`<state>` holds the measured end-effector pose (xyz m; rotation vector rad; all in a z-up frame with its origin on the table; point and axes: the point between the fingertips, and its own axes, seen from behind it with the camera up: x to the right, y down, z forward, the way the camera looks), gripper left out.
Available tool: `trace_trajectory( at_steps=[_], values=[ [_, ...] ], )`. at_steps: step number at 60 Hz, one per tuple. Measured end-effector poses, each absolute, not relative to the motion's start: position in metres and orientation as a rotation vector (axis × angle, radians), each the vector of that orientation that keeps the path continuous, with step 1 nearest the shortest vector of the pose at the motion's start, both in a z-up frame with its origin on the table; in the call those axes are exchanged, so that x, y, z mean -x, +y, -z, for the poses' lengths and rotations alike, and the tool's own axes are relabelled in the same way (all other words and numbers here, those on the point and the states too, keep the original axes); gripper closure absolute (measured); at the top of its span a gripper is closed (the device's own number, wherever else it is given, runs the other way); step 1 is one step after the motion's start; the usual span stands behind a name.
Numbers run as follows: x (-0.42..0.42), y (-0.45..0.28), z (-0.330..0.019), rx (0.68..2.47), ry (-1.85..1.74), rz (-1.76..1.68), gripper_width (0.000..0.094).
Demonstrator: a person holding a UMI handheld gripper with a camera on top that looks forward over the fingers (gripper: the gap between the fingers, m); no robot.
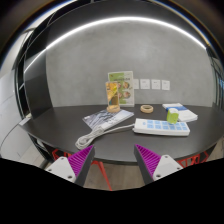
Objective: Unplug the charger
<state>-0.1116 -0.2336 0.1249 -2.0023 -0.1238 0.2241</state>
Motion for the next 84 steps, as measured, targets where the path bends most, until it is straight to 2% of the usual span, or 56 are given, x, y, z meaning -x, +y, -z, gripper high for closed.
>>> trace_trajectory(
  at_steps=[11,23,38,54,58,60,62,70,78,84],
  values=[
    [0.077,-0.213,-0.111,2.036,-0.035,-0.136,0.0119],
    [-0.01,-0.168,-0.102,2.04,0.087,-0.054,0.0118],
    [-0.125,-0.063,-0.068,2.034,0.109,0.006,0.0124],
    [-0.155,0.044,-0.065,1.963,0.047,-0.015,0.0124],
    [-0.153,0.056,-0.067,1.948,0.057,-0.031,0.0158],
    [-0.154,0.061,-0.067,1.937,0.056,-0.031,0.0211],
    [-0.163,0.067,-0.066,1.935,0.062,0.017,0.0433],
    [-0.165,0.062,-0.068,1.896,0.127,0.001,0.0489],
    [-0.164,0.063,-0.067,1.879,0.117,0.029,0.0598],
    [-0.164,0.064,-0.067,1.895,0.095,0.098,0.0611]
  ],
)
